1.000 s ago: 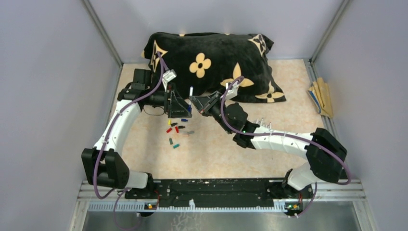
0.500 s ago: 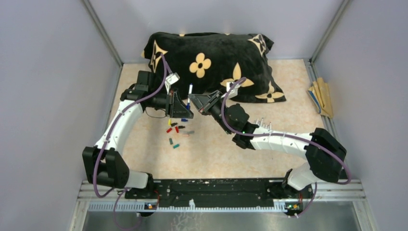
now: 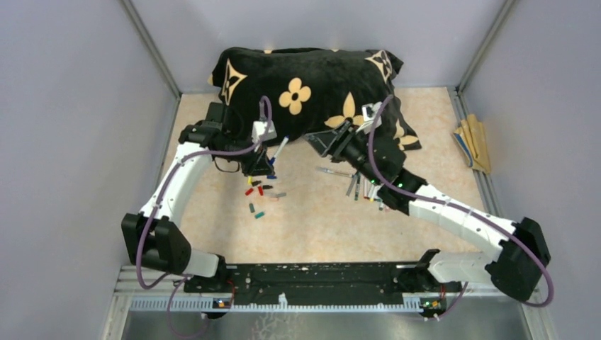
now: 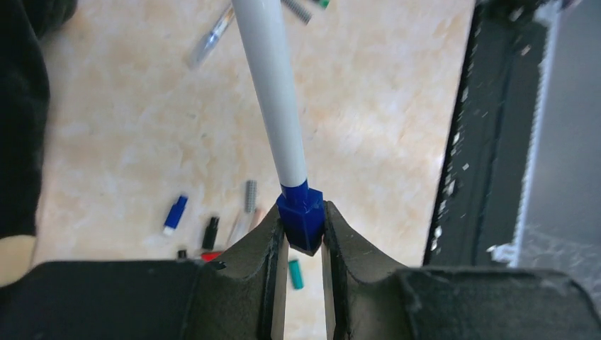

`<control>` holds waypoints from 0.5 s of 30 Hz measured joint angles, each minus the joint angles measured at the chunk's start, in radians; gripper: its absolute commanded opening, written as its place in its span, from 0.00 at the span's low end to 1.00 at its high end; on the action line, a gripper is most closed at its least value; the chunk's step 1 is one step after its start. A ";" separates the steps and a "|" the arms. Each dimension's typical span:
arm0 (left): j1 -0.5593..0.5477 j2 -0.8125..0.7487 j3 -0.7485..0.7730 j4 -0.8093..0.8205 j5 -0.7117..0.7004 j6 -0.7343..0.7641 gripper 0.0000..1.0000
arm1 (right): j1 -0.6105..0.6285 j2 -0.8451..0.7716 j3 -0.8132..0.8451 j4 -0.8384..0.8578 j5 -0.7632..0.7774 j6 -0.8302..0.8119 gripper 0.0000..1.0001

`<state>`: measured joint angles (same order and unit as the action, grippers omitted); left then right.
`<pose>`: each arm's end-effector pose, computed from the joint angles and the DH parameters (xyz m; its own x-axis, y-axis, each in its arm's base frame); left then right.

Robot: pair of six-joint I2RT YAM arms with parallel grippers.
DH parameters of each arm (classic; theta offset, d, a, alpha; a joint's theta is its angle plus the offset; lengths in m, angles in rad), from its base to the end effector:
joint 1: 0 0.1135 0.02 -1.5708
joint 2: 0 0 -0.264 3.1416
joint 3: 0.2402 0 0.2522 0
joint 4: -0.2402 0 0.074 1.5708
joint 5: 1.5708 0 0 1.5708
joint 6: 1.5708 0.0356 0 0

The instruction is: Open the pen caps

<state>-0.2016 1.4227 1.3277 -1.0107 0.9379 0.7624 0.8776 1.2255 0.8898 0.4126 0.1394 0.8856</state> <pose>0.2619 -0.0828 0.3261 -0.3068 0.4797 -0.8221 0.9467 0.2431 -0.2114 0.1895 0.2204 0.3463 -0.4902 0.6099 -0.6227 -0.4640 0.4221 0.7788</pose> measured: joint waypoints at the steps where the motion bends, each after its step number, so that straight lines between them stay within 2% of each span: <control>1: -0.011 -0.005 -0.013 -0.003 -0.047 0.036 0.06 | -0.042 -0.023 0.003 -0.031 -0.048 -0.004 0.51; 6: -0.084 -0.059 -0.078 -0.013 -0.231 0.206 0.06 | -0.175 0.020 0.138 -0.255 -0.310 -0.057 0.53; 10: -0.143 -0.140 -0.126 -0.019 -0.337 0.345 0.07 | -0.194 0.153 0.289 -0.398 -0.548 -0.121 0.54; 15: -0.203 -0.242 -0.166 -0.039 -0.426 0.503 0.09 | -0.194 0.256 0.333 -0.516 -0.760 -0.191 0.55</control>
<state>-0.4049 1.1809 1.1618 -1.0500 0.5114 1.2652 0.6838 1.4818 1.2232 -0.1036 -0.6209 0.6949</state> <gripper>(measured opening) 0.266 0.540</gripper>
